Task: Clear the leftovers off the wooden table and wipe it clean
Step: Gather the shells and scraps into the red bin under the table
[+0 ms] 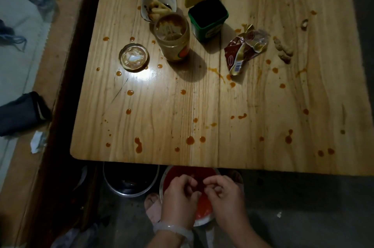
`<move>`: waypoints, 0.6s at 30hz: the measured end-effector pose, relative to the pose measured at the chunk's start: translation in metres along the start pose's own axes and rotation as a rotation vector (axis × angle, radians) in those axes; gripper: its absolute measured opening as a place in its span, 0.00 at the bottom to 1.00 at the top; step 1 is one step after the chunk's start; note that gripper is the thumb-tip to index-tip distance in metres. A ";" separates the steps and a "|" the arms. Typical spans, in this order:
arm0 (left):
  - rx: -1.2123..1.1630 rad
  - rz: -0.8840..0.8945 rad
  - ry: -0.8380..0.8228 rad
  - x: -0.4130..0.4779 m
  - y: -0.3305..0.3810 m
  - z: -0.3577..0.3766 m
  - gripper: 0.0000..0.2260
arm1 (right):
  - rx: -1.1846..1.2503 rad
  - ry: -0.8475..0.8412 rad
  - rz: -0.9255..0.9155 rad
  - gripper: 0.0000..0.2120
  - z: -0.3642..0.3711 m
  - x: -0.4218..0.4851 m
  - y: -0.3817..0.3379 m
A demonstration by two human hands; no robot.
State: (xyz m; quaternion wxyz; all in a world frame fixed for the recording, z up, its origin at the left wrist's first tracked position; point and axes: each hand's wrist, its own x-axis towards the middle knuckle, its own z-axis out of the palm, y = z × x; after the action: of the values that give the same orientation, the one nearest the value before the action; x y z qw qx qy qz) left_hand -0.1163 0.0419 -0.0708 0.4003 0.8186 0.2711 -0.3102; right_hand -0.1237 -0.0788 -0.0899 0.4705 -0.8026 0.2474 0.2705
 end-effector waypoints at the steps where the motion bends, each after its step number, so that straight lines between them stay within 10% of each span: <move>1: 0.030 0.065 0.004 -0.002 0.008 -0.002 0.11 | 0.018 0.017 -0.008 0.15 -0.007 0.000 -0.006; 18: 0.214 0.619 0.172 0.078 0.191 0.008 0.15 | 0.310 0.431 -0.228 0.14 -0.144 0.126 -0.091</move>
State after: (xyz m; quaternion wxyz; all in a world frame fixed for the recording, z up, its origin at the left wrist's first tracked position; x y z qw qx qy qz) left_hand 0.0651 -0.0514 -0.0388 0.3627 0.9227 0.0084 -0.1303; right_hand 0.0569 -0.1852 -0.0587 0.5517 -0.7826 0.2884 -0.0021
